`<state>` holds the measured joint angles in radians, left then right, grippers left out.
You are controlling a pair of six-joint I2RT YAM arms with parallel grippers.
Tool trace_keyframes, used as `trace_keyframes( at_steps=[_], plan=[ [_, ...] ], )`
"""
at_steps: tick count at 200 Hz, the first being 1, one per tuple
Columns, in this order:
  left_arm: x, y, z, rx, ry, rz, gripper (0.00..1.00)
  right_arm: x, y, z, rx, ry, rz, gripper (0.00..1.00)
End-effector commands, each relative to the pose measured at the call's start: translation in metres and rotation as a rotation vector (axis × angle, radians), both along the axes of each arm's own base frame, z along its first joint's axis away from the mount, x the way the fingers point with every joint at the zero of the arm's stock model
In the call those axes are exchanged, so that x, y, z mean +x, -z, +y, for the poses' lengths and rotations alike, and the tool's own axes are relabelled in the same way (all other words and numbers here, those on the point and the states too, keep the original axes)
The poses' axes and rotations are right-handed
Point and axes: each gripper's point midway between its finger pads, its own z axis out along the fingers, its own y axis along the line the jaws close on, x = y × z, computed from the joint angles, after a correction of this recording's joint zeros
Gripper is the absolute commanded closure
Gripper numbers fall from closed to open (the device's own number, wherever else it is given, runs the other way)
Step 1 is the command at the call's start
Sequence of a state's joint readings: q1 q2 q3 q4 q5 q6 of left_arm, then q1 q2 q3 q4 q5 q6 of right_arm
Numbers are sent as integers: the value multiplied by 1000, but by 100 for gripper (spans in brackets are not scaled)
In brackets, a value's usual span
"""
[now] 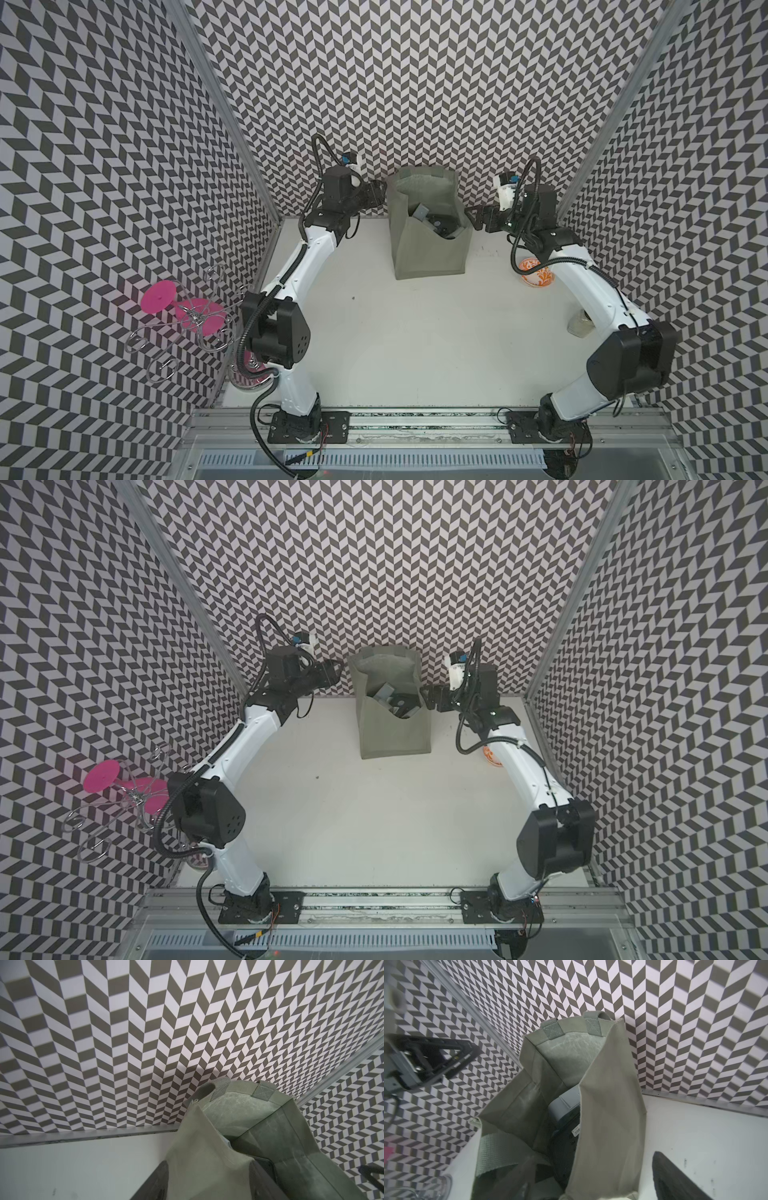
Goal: Put the alarm clock into the canvas bag
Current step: Adjust the canvas bag at the center of the board, then reset both arms
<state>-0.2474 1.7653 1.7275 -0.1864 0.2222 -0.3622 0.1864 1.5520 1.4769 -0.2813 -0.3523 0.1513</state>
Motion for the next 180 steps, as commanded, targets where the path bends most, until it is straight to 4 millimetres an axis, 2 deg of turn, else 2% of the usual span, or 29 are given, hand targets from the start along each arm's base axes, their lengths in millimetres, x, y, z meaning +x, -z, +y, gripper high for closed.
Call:
trace_keyframes(
  at_steps=[1, 9, 24, 41, 52, 55, 69, 87, 105, 117, 137, 158, 180],
  plan=[
    [-29, -48, 10, -32, -15, -136, 23, -15, -35, -24, 37, 85, -103, 0],
    [-40, -50, 16, -32, -33, -153, 17, -21, -31, -32, 46, 117, -100, 1],
    [-62, -35, 30, -24, -79, -168, 1, -32, -14, -51, 61, 193, -104, 1],
    [-86, -11, 51, -7, -164, -209, 1, -41, 15, -82, 63, 327, -119, 1],
    [-102, 14, 66, 27, -223, -248, 1, -48, 36, -102, 57, 424, -136, 1],
    [-108, 14, 71, 29, -246, -275, 1, -49, 38, -106, 59, 442, -150, 1],
    [-131, 45, 92, 75, -325, -335, 1, -58, 62, -120, 49, 503, -188, 1],
    [-154, 78, 107, 155, -369, -376, 2, -67, 84, -130, 35, 552, -236, 0],
    [-157, 114, 118, 242, -411, -311, 2, -69, 104, -133, 18, 560, -259, 1],
    [-158, 137, 125, 273, -435, -265, 1, -67, 122, -126, -60, 508, -244, 1],
    [-163, 164, 130, 304, -443, -270, 1, -64, 148, -126, -151, 485, -228, 1],
    [-155, 170, 133, 332, -455, -221, 1, -67, 165, -129, -201, 486, -248, 0],
    [-156, 168, 141, 347, -499, -236, 1, -68, 176, -131, -220, 497, -273, 1]
  ],
)
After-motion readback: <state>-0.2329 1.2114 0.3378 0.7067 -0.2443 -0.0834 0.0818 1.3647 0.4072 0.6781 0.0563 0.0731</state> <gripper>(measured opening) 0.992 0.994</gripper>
